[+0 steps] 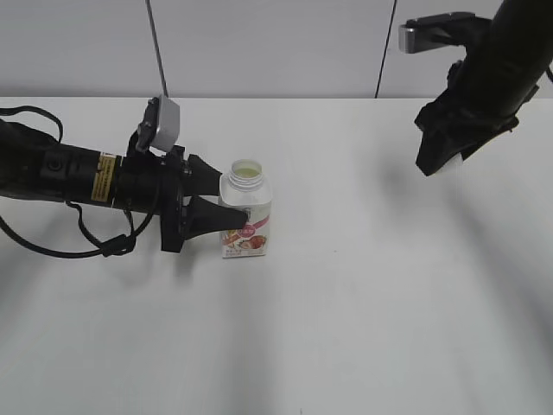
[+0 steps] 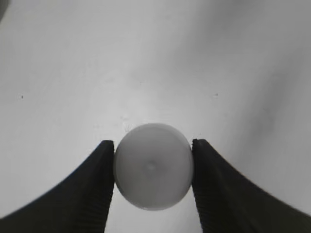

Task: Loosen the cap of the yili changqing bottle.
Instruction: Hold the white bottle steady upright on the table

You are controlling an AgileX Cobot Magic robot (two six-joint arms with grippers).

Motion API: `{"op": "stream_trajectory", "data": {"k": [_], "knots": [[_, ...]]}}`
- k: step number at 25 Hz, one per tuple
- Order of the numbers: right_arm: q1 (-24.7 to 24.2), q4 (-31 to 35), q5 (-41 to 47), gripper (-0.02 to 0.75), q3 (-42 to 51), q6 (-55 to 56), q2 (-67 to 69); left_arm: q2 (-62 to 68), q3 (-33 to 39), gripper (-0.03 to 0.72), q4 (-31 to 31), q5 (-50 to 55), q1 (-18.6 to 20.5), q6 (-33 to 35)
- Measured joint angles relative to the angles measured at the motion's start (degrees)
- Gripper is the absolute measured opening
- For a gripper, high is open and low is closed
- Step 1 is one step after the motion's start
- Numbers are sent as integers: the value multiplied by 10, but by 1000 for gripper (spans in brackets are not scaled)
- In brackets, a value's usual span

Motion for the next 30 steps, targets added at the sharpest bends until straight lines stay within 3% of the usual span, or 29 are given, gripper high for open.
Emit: {"op": "stream_trajectory", "data": {"k": [9, 12, 17, 27, 30], "knots": [[-1, 87, -290, 386, 191, 14, 0, 0, 0, 394, -49, 35, 0, 0], [-1, 94, -347, 386, 218, 15, 0, 0, 0, 394, -81, 48, 0, 0], [-1, 115, -383, 386, 226, 15, 17, 0, 0, 394, -115, 52, 0, 0], [-1, 151, -404, 390, 228, 16, 47, 0, 0, 394, -117, 73, 0, 0], [-1, 168, -405, 458, 228, 16, 47, 0, 0, 394, -117, 73, 0, 0]]}}
